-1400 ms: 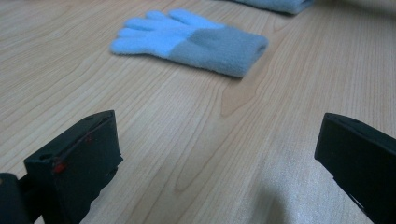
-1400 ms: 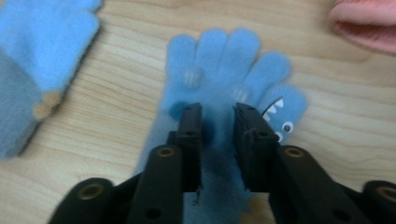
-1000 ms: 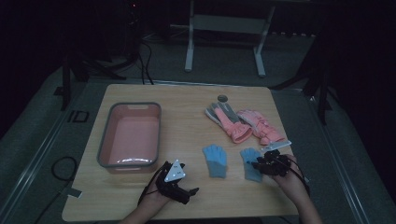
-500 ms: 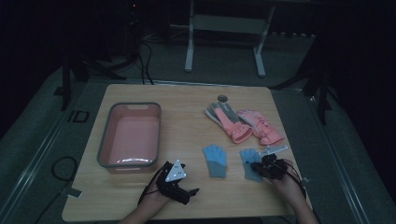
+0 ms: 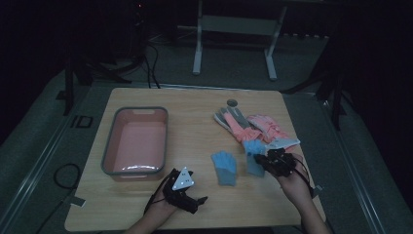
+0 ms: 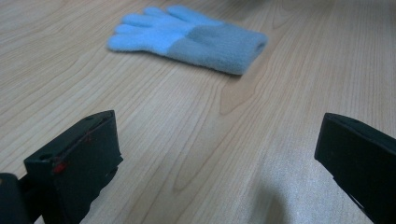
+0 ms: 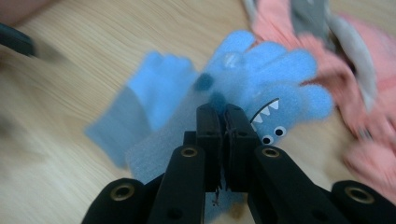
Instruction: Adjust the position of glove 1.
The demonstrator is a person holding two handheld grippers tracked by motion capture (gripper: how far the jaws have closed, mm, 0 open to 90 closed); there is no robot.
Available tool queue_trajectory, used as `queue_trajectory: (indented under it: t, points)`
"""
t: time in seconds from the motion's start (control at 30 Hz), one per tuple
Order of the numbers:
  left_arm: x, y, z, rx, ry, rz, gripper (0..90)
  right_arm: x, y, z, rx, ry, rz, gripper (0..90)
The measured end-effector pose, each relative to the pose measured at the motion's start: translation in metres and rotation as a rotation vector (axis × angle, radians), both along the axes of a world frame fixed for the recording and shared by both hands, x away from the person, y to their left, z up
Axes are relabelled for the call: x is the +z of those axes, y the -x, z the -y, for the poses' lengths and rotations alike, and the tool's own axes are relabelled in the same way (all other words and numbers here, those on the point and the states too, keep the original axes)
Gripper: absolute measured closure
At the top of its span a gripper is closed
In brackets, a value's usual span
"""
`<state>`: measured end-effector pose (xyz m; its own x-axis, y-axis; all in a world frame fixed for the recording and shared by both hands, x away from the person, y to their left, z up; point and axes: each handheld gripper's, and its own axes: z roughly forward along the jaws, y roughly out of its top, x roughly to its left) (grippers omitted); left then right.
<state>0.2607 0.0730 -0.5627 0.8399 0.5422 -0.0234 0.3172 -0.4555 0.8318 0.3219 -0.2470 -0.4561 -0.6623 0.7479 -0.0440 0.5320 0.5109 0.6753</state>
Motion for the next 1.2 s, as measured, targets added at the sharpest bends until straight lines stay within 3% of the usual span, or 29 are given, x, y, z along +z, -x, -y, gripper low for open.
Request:
queue_trajectory:
  t: [0.27, 0.33, 0.5, 0.63, 0.7, 0.9, 1.2]
  points:
    - [0.0, 0.0, 0.0, 0.0, 0.001, 0.002, 0.3, 0.01, -0.003, -0.038, 0.098, -0.029, -0.005, 86.5]
    - [0.0, 0.0, 0.0, -0.001, 0.001, 0.002, 0.3, 0.003, -0.003, -0.055, 0.137, -0.037, -0.025, 86.4]
    - [0.0, 0.001, 0.0, -0.003, -0.001, 0.006, 0.3, -0.015, -0.008, -0.071, 0.174, -0.011, -0.068, 86.4]
    - [0.0, 0.001, 0.0, -0.003, 0.002, 0.006, 0.3, -0.025, -0.01, -0.075, 0.197, 0.007, -0.092, 86.3]
    - [0.0, 0.001, 0.0, -0.004, 0.004, 0.002, 0.3, -0.037, -0.014, -0.075, 0.215, 0.014, -0.134, 86.3]
    - [0.0, 0.001, 0.0, -0.003, 0.002, 0.004, 0.3, -0.049, -0.019, -0.074, 0.214, 0.008, -0.162, 86.0]
    - [0.0, 0.001, 0.0, -0.002, -0.003, 0.005, 0.3, -0.068, -0.027, -0.073, 0.22, 0.039, -0.201, 84.0]
